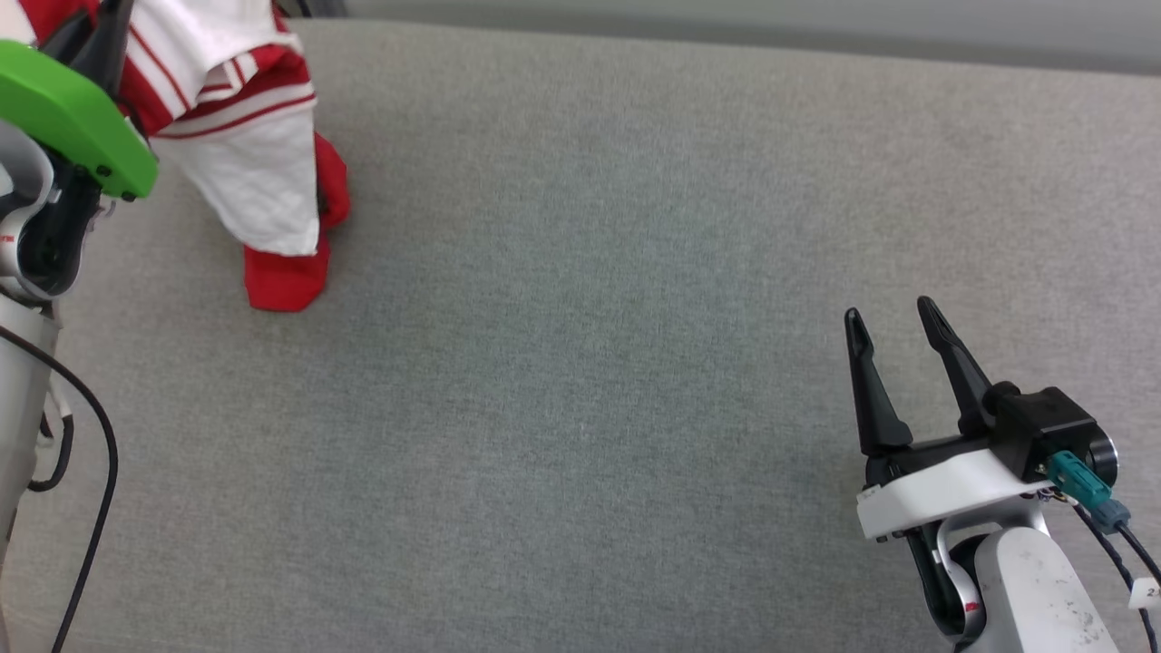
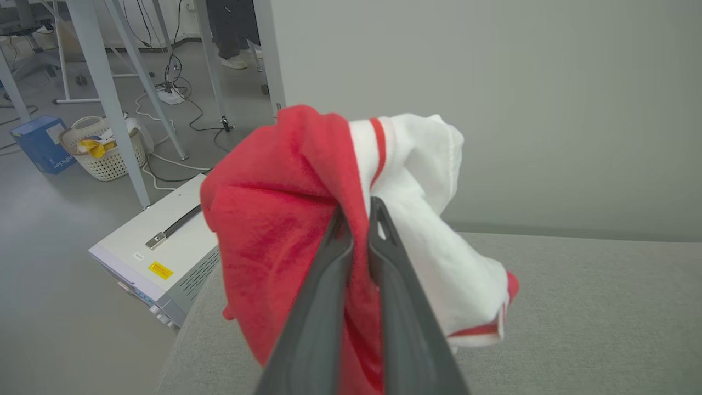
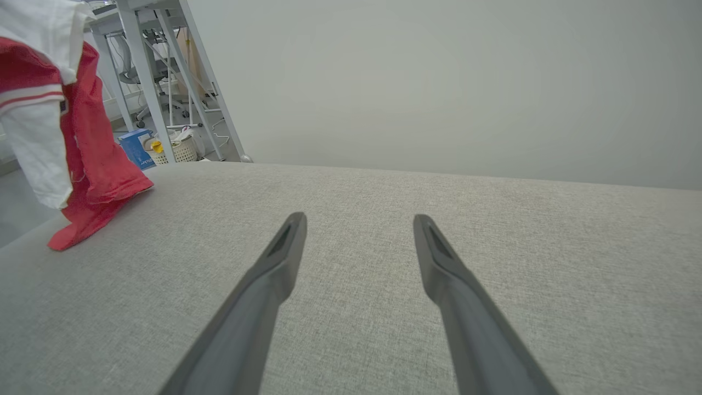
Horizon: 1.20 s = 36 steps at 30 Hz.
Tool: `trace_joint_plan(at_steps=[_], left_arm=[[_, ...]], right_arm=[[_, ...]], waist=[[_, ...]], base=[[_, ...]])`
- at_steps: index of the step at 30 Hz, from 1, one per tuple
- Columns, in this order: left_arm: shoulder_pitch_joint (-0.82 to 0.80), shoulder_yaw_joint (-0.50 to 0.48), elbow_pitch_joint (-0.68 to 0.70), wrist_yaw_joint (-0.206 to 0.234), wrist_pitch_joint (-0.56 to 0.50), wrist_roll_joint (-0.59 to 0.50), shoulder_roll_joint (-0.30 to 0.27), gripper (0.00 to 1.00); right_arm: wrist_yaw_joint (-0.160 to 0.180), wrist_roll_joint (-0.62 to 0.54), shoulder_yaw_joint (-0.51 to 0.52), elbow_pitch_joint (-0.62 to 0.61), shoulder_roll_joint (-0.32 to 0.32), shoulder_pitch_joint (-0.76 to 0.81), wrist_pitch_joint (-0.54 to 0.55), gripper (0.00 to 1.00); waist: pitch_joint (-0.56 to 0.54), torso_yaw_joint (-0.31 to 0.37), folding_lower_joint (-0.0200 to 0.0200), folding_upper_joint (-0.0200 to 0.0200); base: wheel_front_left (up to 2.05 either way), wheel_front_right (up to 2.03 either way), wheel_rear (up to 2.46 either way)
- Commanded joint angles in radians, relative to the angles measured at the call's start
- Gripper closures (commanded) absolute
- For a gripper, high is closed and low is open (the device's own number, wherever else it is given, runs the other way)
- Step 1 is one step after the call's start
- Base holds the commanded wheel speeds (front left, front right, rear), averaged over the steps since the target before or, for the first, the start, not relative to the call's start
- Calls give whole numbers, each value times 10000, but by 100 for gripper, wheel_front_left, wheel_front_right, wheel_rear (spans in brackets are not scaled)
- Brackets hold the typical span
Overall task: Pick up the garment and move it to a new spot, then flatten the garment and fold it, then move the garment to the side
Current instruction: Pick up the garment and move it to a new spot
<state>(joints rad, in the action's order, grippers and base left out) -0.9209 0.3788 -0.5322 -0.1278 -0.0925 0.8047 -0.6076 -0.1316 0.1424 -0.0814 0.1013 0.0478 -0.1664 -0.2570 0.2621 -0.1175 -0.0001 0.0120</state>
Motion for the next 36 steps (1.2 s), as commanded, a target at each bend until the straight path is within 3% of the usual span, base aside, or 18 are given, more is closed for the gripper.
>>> trace_joint_plan(at_steps=[1,10,17,24,32,34,35,36], left_arm=[[-174,24,364,2,67,-75,-9,100],[268,984,2663,232,-943,-351,333,100],[870,2246,3536,203,-1470,-610,1107,100],[1507,3830,3025,90,-1295,-964,2437,100],[1506,5417,761,53,-218,-1932,4366,100],[1312,5617,-125,80,236,-2186,4847,17],[1196,5655,-565,136,578,-2294,5049,0],[1127,5681,-878,148,834,-2330,5182,0]], right_arm=[[9,113,57,27,24,143,-47,0],[9,356,250,12,24,469,-47,0],[9,533,723,-97,24,490,-47,0],[9,725,1111,-267,24,413,-47,0],[9,956,1492,-579,24,190,-47,0],[9,965,1406,-563,24,155,-47,0],[9,968,1334,-548,24,140,-47,0],[9,985,1282,-537,24,131,-47,0]], waist=[[-927,-45,1,-120],[-1755,443,1,-120],[-1915,1275,1,-120],[-1773,2353,1,-120],[-1143,3325,1,-120],[-1020,3477,1,-120],[-978,3536,1,-120],[-945,3570,1,-120]], base=[[0,0,0],[0,0,0],[0,0,0],[0,0,0],[0,0,0],[0,0,0],[0,0,0],[0,0,0]])
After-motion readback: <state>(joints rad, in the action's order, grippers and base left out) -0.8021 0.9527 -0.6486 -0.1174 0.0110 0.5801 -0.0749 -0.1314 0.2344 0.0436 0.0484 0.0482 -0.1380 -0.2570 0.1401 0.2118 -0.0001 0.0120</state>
